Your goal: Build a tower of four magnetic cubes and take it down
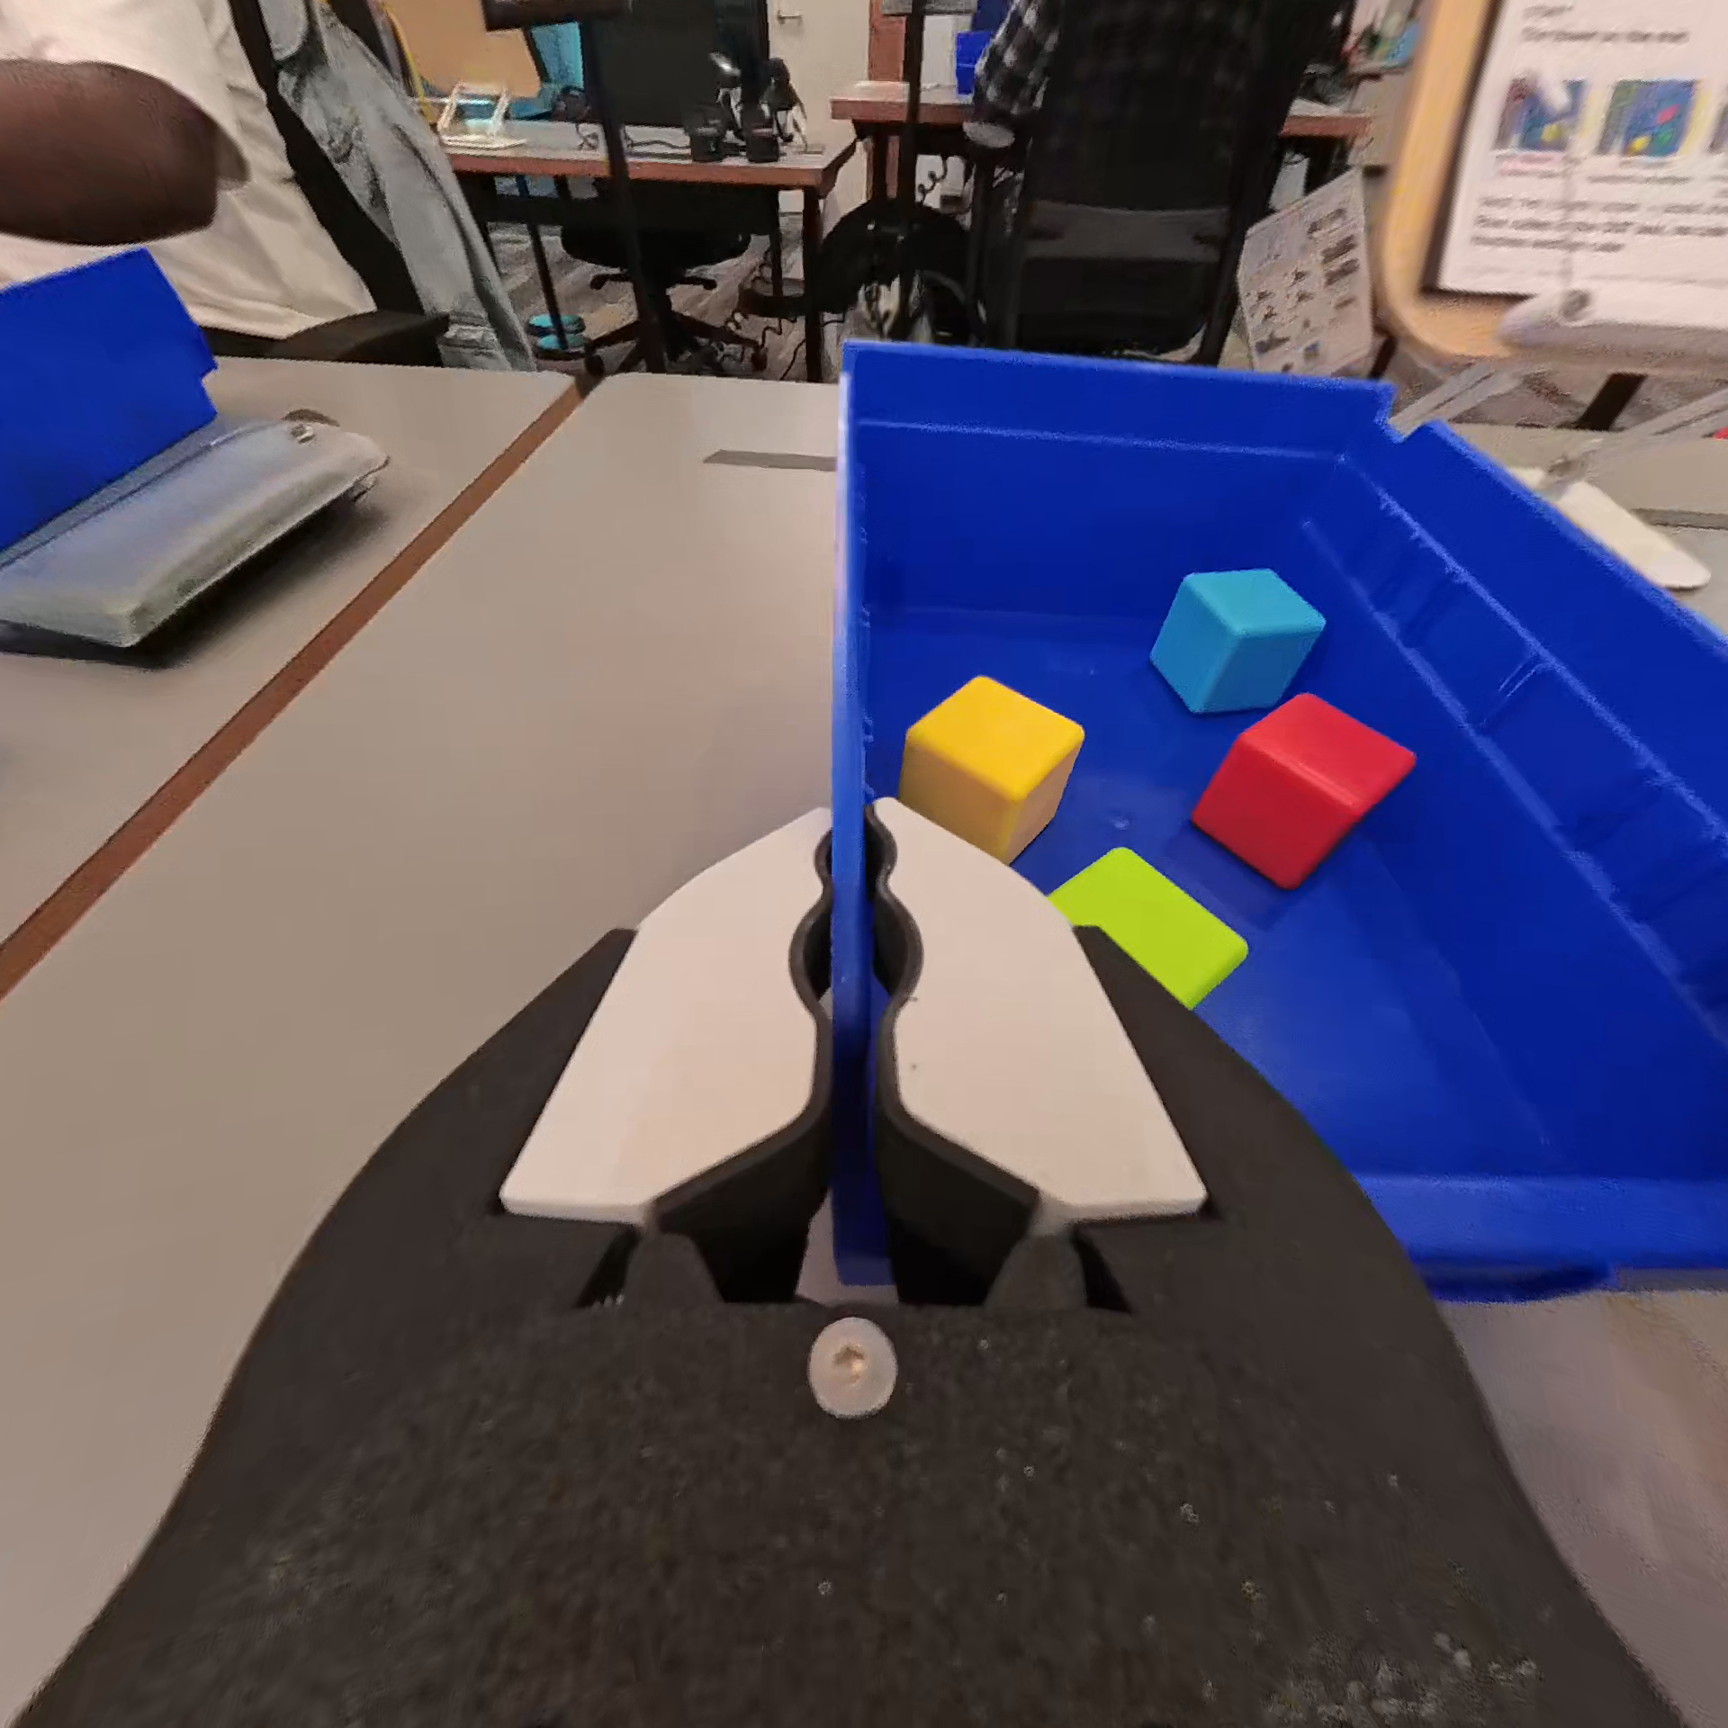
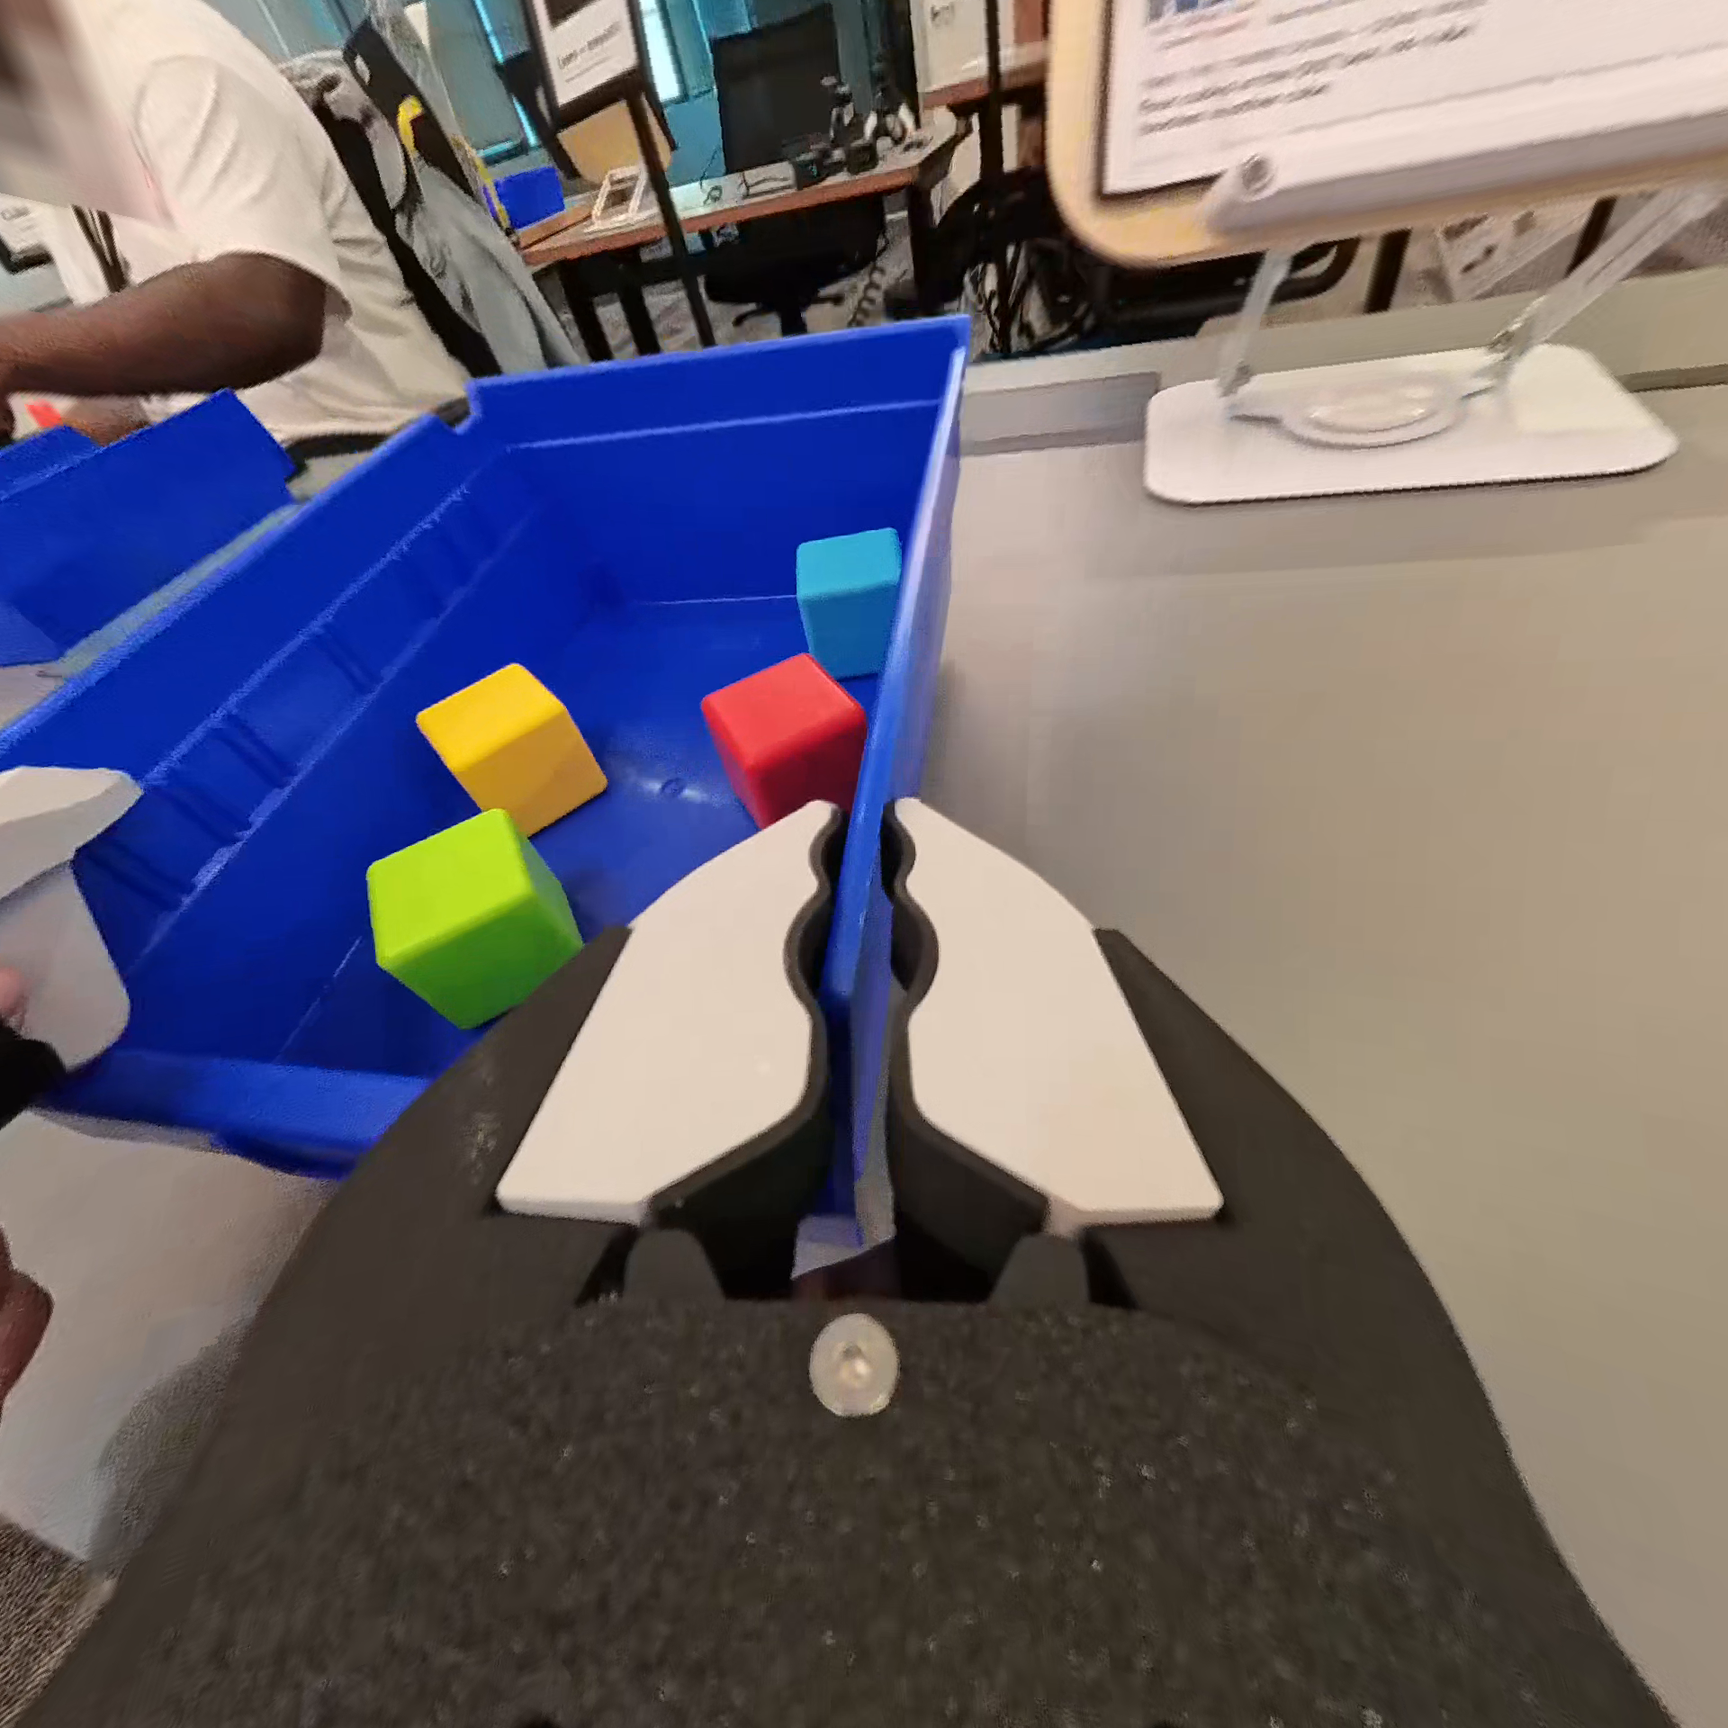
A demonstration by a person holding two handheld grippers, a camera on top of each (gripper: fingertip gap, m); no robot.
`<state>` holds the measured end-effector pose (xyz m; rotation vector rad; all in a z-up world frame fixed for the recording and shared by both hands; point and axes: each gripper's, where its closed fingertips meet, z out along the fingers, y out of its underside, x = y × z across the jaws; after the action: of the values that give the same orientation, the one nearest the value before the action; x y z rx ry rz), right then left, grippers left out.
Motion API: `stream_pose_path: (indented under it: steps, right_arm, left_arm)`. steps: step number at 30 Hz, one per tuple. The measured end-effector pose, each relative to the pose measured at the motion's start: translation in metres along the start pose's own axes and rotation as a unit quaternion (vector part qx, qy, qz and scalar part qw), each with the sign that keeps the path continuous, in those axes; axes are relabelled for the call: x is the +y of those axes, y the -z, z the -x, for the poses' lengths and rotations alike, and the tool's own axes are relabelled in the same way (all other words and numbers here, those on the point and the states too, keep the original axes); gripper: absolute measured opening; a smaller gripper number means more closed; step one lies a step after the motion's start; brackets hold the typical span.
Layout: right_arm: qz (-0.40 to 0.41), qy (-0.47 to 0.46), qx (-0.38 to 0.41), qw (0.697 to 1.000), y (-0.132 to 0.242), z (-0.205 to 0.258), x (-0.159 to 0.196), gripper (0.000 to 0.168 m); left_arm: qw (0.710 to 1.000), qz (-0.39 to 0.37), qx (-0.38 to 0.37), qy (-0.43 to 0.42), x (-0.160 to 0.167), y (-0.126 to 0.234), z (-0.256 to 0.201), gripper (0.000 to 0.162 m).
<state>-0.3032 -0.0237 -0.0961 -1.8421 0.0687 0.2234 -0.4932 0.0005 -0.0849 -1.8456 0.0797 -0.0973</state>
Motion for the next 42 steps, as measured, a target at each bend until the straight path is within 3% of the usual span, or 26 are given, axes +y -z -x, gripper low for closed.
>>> stream_pose_path:
  steps: [5, 10, 15, 19, 21, 23, 26, 30, 33, 39, 42]
  right_arm:
    - [0.018, 0.002, -0.006, 1.0, -0.016, 0.025, 0.014, 0.007]
    - [0.014, -0.01, -0.014, 1.0, -0.023, 0.031, 0.013, 0.013]
    - [0.023, 0.023, -0.045, 0.998, -0.025, 0.038, 0.013, 0.017]
    - [0.015, 0.082, -0.107, 0.991, 0.003, 0.034, 0.002, 0.029]
    - [0.002, 0.128, -0.143, 0.981, 0.032, 0.026, -0.004, 0.029]
    - [-0.003, 0.189, -0.183, 0.965, 0.063, 0.012, 0.0, 0.026]
    - [0.007, 0.242, -0.226, 0.943, 0.098, -0.028, 0.014, 0.022]
    - [0.044, 0.21, -0.264, 0.94, 0.129, -0.096, 0.033, 0.023]
    - [0.027, 0.177, -0.263, 0.948, 0.148, -0.143, 0.034, 0.024]
    - [-0.006, 0.011, -0.306, 0.952, 0.161, -0.177, 0.013, 0.023]
    - [0.023, 0.011, -0.283, 0.959, 0.149, -0.189, 0.023, 0.028]
  left_arm:
    - [1.0, 0.015, -0.011, -0.001, 0.006, -0.009, 0.031, 0.001]
    - [0.999, 0.022, 0.029, 0.006, 0.013, -0.028, 0.037, 0.001]
    - [0.998, 0.017, 0.034, 0.057, 0.014, -0.031, 0.043, 0.003]
    - [0.999, 0.004, 0.005, 0.043, 0.009, -0.016, 0.042, 0.024]
    - [0.999, -0.013, -0.014, 0.039, -0.002, 0.003, 0.042, 0.025]
    - [0.999, -0.045, 0.002, 0.03, -0.02, 0.025, 0.025, 0.026]
    - [0.995, -0.049, 0.085, 0.021, -0.029, 0.047, -0.032, 0.03]
    - [0.966, -0.009, 0.246, 0.073, 0.001, 0.076, -0.135, 0.036]
    - [0.947, 0.017, 0.308, 0.092, 0.037, 0.096, -0.188, 0.038]
    - [0.957, 0.026, 0.286, -0.04, 0.068, 0.098, -0.218, 0.041]
    - [0.962, 0.02, 0.265, -0.065, 0.069, 0.096, -0.212, 0.041]
